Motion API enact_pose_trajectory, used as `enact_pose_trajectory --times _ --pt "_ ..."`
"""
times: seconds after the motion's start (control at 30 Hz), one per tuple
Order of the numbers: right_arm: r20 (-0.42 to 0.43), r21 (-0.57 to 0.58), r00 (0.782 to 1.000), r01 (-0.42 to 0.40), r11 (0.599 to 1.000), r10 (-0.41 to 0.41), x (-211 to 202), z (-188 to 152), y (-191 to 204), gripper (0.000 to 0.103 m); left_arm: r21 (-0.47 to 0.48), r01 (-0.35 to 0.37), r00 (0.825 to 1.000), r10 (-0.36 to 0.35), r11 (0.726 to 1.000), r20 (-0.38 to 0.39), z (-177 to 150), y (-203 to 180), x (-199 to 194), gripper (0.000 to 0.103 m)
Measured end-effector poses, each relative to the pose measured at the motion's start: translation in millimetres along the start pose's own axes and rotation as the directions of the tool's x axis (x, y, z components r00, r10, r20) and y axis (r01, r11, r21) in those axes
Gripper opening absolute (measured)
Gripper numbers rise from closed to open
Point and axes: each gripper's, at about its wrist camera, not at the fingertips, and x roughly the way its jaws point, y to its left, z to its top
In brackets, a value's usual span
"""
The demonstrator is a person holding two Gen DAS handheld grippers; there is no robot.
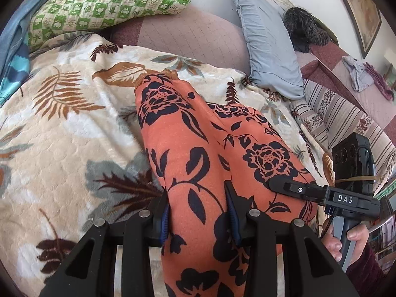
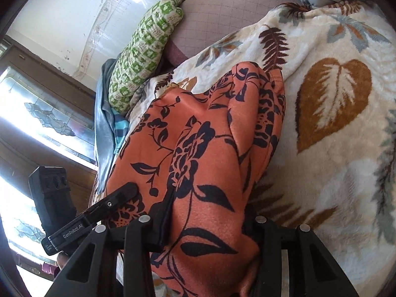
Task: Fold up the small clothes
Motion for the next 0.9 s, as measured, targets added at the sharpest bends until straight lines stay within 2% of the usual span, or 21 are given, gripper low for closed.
enact_pose_trajectory --times 0.1,0.13,0.17,0.23,0.3,0.37,0.43,0.5,0.57,0.63,0.7,0.73,0.8,0.83,0.9 --pt "-0.029 0.004 1.0 0.003 1.0 -0.003 3 -10 4 0.044 -0.009 -0.023 0.999 0.023 1.0 -0.037 -11 10 0 0.043" --pt "-0.041 0.008 0.999 0.026 1.0 -0.026 6 -14 3 0.046 -0.014 -0.029 0.999 0.028 0.999 -0.045 -12 12 0 0.045" --pt "-0.053 0.005 0.996 0.067 0.998 -0.067 9 -15 1 0.054 -0.016 -0.033 0.999 0.032 0.999 -0.042 -12 12 -1 0.047" --pt "-0.057 0.025 0.991 0.12 0.992 -0.119 10 -17 -2 0.06 -0.012 -0.052 0.999 0.052 0.999 -0.012 -6 9 -10 0.05" --pt "-0.053 0.044 0.991 0.123 0.991 -0.121 2 -14 -3 0.06 0.003 -0.089 0.994 0.089 0.996 0.06 1 6 -22 0.063" --pt "0.003 0.013 0.985 0.172 0.985 -0.172 -16 -8 1 0.061 -0.01 -0.101 0.987 0.101 0.995 0.126 9 7 -31 0.069" --pt "0.084 0.005 0.975 0.207 0.978 -0.207 -36 1 6 0.062 -0.029 -0.066 0.985 0.07 0.997 0.16 18 8 -32 0.069" --pt "0.157 0.011 0.969 0.193 0.981 -0.193 -49 17 12 0.062 -0.031 -0.057 0.983 0.061 0.998 0.173 27 7 -23 0.069" --pt "0.161 -0.007 0.97 0.186 0.983 -0.182 -47 35 22 0.062 -0.018 -0.069 0.982 0.071 0.997 0.173 36 6 -11 0.069" --pt "0.147 -0.03 0.973 0.183 0.983 -0.177 -35 52 34 0.062 -0.011 -0.086 0.983 0.086 0.996 0.16 45 7 3 0.069" --pt "0.087 -0.017 0.984 0.155 0.988 -0.153 -13 70 40 0.062 -0.009 -0.103 0.988 0.103 0.995 0.119 51 13 19 0.069" --pt "0.054 -0.003 0.987 0.154 0.988 -0.153 -1 78 40 0.062 -0.014 -0.127 0.989 0.128 0.992 0.077 52 17 28 0.069" --pt "0.006 0.019 0.984 0.178 0.984 -0.178 26 91 38 0.062 -0.03 -0.193 0.981 0.192 0.981 -0.037 48 31 47 0.07" --pt "-0.012 0.035 0.978 0.207 0.978 -0.207 38 95 32 0.062 -0.052 -0.173 0.983 0.169 0.984 -0.075 46 40 53 0.07" --pt "-0.073 0.085 0.96 0.276 0.957 -0.271 66 97 10 0.062 -0.121 -0.121 0.99 0.11 0.985 -0.092 45 57 59 0.079"
